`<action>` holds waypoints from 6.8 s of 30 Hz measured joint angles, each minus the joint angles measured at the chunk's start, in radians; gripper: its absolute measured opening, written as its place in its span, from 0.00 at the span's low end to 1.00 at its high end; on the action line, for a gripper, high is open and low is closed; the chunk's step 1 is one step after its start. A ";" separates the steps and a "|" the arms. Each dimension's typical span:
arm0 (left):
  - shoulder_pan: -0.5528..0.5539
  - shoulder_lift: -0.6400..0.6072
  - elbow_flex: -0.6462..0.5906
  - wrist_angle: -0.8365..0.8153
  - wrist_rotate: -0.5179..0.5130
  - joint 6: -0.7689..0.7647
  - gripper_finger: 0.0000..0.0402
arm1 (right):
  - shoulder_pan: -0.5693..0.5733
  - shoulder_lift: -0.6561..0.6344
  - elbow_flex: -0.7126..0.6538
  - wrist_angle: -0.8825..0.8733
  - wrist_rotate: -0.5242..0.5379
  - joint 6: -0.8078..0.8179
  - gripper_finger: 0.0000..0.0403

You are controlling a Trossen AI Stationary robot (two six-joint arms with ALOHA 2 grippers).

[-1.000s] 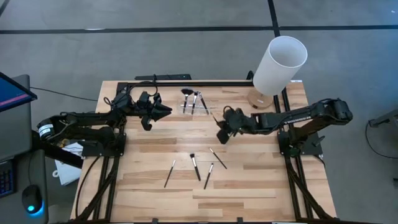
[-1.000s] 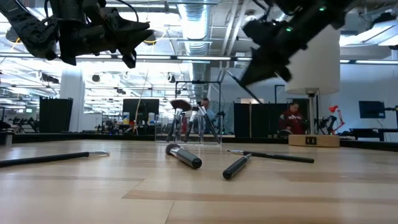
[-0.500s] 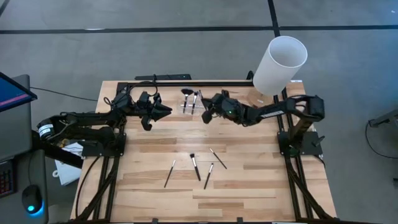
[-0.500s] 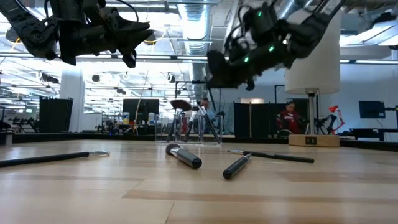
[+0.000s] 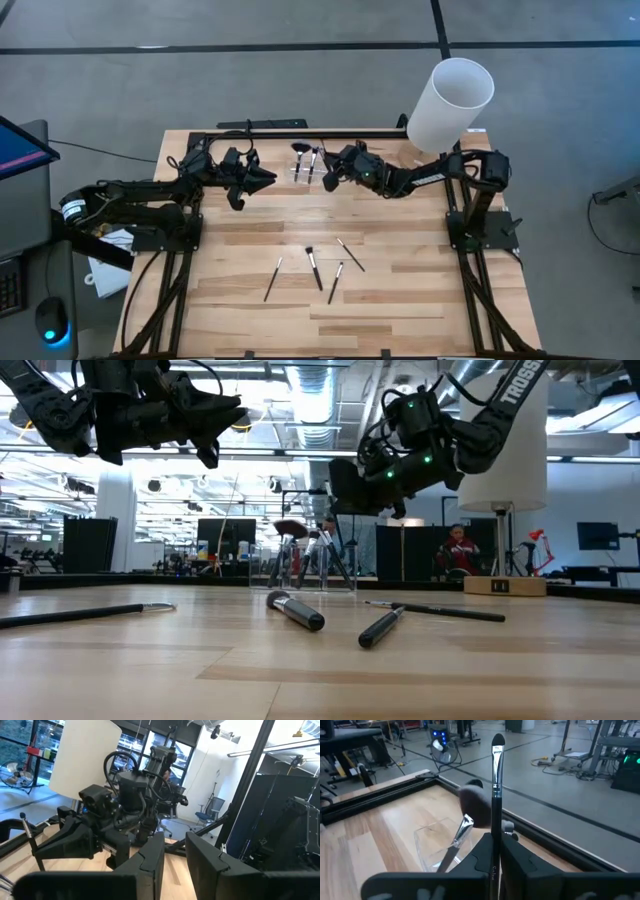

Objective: Pick & Place Makeup Supplies
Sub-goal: Put the makeup brush into the transparent organizer

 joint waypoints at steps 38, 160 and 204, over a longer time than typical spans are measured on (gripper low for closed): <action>0.000 0.000 0.000 0.000 -0.011 0.000 0.19 | 0.001 0.102 0.002 -0.057 -0.001 0.081 0.04; -0.831 0.714 0.923 -1.531 -0.704 -1.350 0.20 | 0.129 -0.425 -0.491 -0.403 -0.318 -0.186 0.13; -0.757 0.868 1.085 -1.706 -0.594 -1.267 0.42 | 0.214 -0.426 -0.491 -0.379 -0.338 -0.154 0.13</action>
